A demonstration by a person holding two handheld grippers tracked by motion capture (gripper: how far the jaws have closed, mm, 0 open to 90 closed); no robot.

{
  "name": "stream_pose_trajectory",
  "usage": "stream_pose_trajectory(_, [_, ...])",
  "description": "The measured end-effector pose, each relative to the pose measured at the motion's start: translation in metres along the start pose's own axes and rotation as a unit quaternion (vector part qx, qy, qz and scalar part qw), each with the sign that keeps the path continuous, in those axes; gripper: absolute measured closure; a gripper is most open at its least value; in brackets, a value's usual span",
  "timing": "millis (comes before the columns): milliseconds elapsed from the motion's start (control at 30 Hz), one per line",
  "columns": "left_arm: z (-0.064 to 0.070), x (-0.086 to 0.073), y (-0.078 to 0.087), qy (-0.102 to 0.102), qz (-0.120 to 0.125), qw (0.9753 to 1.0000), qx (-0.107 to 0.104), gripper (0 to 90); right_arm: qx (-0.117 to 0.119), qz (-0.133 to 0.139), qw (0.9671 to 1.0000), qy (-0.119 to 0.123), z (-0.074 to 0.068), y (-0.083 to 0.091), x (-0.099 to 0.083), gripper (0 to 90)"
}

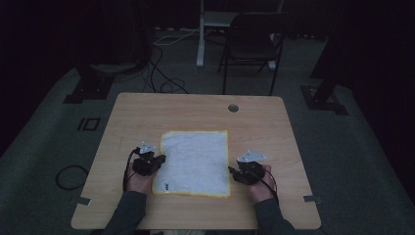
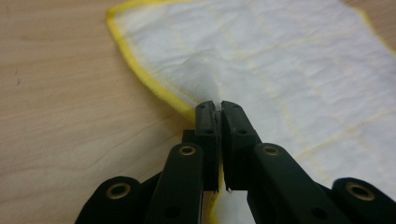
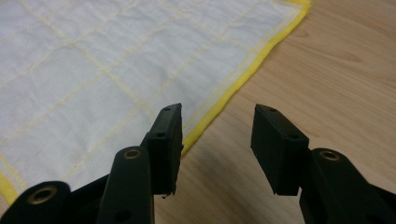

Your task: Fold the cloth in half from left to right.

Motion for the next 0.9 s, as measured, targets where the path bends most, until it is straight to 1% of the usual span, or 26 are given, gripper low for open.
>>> stream_pose_trajectory(67, [0.002, 0.003, 0.002, -0.002, 0.007, 0.9999, -0.007, 86.6, -0.001, 0.001, 1.0, 0.0, 0.001, 0.001, 0.0, 52.9])
stream_pose_trajectory(100, [0.006, 0.008, 0.004, -0.006, 0.016, 0.9997, -0.016, 86.6, -0.002, 0.003, 1.0, -0.004, 0.004, 0.002, 0.0, 52.8])
stream_pose_trajectory(133, [0.006, 0.008, 0.004, -0.006, 0.016, 0.9997, -0.016, 86.6, -0.002, 0.003, 1.0, -0.004, 0.004, 0.002, 0.0, 52.8])
stream_pose_trajectory(167, [0.011, 0.012, 0.006, -0.01, 0.024, 0.9993, -0.027, 86.6, -0.003, 0.005, 0.9999, -0.009, 0.006, 0.003, 0.0, 52.8])
stream_pose_trajectory(200, [0.011, 0.012, 0.006, -0.01, 0.024, 0.9993, -0.027, 86.6, -0.003, 0.005, 0.9999, -0.009, 0.006, 0.003, 0.0, 52.8])
stream_pose_trajectory(233, [0.016, 0.017, 0.008, -0.019, 0.028, 0.9988, -0.036, 86.6, -0.003, 0.006, 0.9999, -0.012, 0.007, 0.003, -0.001, 52.7])
stream_pose_trajectory(267, [0.016, 0.017, 0.008, -0.019, 0.028, 0.9988, -0.036, 86.6, -0.003, 0.006, 0.9999, -0.012, 0.007, 0.003, -0.001, 52.7])
stream_pose_trajectory(300, [0.021, 0.022, 0.009, -0.026, 0.033, 0.9981, -0.044, 86.6, 0.0, 0.005, 0.9999, -0.016, 0.008, 0.003, -0.002, 52.4])
stream_pose_trajectory(333, [0.021, 0.022, 0.009, -0.026, 0.033, 0.9981, -0.044, 86.6, 0.0, 0.005, 0.9999, -0.016, 0.008, 0.003, -0.002, 52.4])
stream_pose_trajectory(400, [0.026, 0.027, 0.009, -0.033, 0.038, 0.9975, -0.049, 86.6, 0.001, 0.004, 0.9998, -0.019, 0.009, 0.003, -0.003, 52.4])
stream_pose_trajectory(433, [0.031, 0.031, 0.009, -0.037, 0.043, 0.9967, -0.058, 86.6, 0.001, 0.005, 0.9998, -0.02, 0.009, 0.003, -0.003, 52.4])
stream_pose_trajectory(467, [0.031, 0.031, 0.009, -0.037, 0.043, 0.9967, -0.058, 86.6, 0.0, 0.006, 0.9998, -0.02, 0.01, 0.003, -0.003, 52.4])
stream_pose_trajectory(500, [0.036, 0.036, 0.01, -0.042, 0.048, 0.9959, -0.064, 86.7, 0.001, 0.006, 0.9998, -0.021, 0.01, 0.003, -0.003, 52.4])
stream_pose_trajectory(567, [0.038, 0.037, 0.01, -0.046, 0.049, 0.9956, -0.066, 86.6, 0.0, 0.006, 0.9997, -0.023, 0.01, 0.004, -0.004, 52.5])
stream_pose_trajectory(633, [0.047, 0.045, 0.012, -0.056, 0.057, 0.994, -0.075, 86.6, 0.0, 0.006, 0.9997, -0.023, 0.011, 0.003, -0.004, 52.4])
stream_pose_trajectory(667, [0.047, 0.045, 0.012, -0.056, 0.057, 0.994, -0.075, 86.6, 0.0, 0.006, 0.9997, -0.023, 0.011, 0.003, -0.004, 52.4])
stream_pose_trajectory(700, [0.051, 0.049, 0.013, -0.06, 0.06, 0.9931, -0.081, 86.6, 0.001, 0.005, 0.9997, -0.023, 0.011, 0.003, -0.005, 52.4])
stream_pose_trajectory(733, [0.051, 0.049, 0.013, -0.06, 0.06, 0.9931, -0.081, 86.6, 0.001, 0.004, 0.9997, -0.023, 0.01, 0.003, -0.005, 52.4])
stream_pose_trajectory(767, [0.057, 0.054, 0.012, -0.066, 0.063, 0.9921, -0.086, 86.6, 0.001, 0.004, 0.9997, -0.022, 0.01, 0.002, -0.005, 52.4])
stream_pose_trajectory(800, [0.057, 0.054, 0.012, -0.066, 0.063, 0.9921, -0.086, 86.6, 0.001, 0.004, 0.9997, -0.022, 0.01, 0.002, -0.005, 52.4])
stream_pose_trajectory(833, [0.062, 0.058, 0.011, -0.072, 0.065, 0.991, -0.092, 86.6, 0.002, 0.004, 0.9997, -0.022, 0.01, 0.002, -0.005, 52.4])
stream_pose_trajectory(867, [0.062, 0.058, 0.011, -0.072, 0.065, 0.991, -0.092, 86.6, 0.002, 0.004, 0.9997, -0.022, 0.01, 0.002, -0.005, 52.4])
stream_pose_trajectory(900, [0.068, 0.061, 0.009, -0.076, 0.065, 0.9902, -0.097, 86.6, 0.002, 0.003, 0.9997, -0.023, 0.01, 0.002, -0.005, 52.4])
Point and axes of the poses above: each handheld gripper's, and its own axes: y roughly backward along the jaws, x roughly out of its top, z roughly to its right, the point moved 4 cm from there along -y, roughly forward along the jaws, and after that the axes turned 2 degrees about -y, right-handed, at the moved point
